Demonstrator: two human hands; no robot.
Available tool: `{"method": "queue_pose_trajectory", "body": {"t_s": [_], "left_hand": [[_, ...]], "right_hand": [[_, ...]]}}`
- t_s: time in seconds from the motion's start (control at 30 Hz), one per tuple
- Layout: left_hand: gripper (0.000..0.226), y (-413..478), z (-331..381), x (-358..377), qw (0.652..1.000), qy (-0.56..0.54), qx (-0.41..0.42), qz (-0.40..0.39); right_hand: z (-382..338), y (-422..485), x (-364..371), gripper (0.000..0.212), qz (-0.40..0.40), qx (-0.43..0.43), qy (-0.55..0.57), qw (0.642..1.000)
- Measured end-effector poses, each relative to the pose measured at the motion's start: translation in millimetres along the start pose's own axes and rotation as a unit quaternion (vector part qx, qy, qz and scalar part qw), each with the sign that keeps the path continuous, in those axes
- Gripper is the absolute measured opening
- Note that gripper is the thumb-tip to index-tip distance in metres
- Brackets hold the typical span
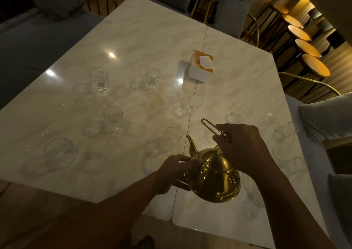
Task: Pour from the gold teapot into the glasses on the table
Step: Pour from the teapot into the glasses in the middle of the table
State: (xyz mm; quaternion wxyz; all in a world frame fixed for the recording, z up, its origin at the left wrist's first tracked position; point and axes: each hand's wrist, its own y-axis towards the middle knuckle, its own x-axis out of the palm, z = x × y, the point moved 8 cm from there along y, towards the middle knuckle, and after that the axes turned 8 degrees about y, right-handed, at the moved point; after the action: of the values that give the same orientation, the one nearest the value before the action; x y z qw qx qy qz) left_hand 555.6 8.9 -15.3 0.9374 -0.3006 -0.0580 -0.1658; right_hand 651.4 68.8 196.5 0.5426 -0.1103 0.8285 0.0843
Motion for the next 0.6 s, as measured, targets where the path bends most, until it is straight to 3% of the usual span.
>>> {"method": "queue_pose_trajectory", "body": {"t_s": [0.6], "left_hand": [[0.069,-4.8,-2.3,8.5,1.0,-0.008,-0.003,0.005]], "right_hand": [[1.6,-3.0,-3.3,0.037,0.0,0.0,0.003,1.0]]}}
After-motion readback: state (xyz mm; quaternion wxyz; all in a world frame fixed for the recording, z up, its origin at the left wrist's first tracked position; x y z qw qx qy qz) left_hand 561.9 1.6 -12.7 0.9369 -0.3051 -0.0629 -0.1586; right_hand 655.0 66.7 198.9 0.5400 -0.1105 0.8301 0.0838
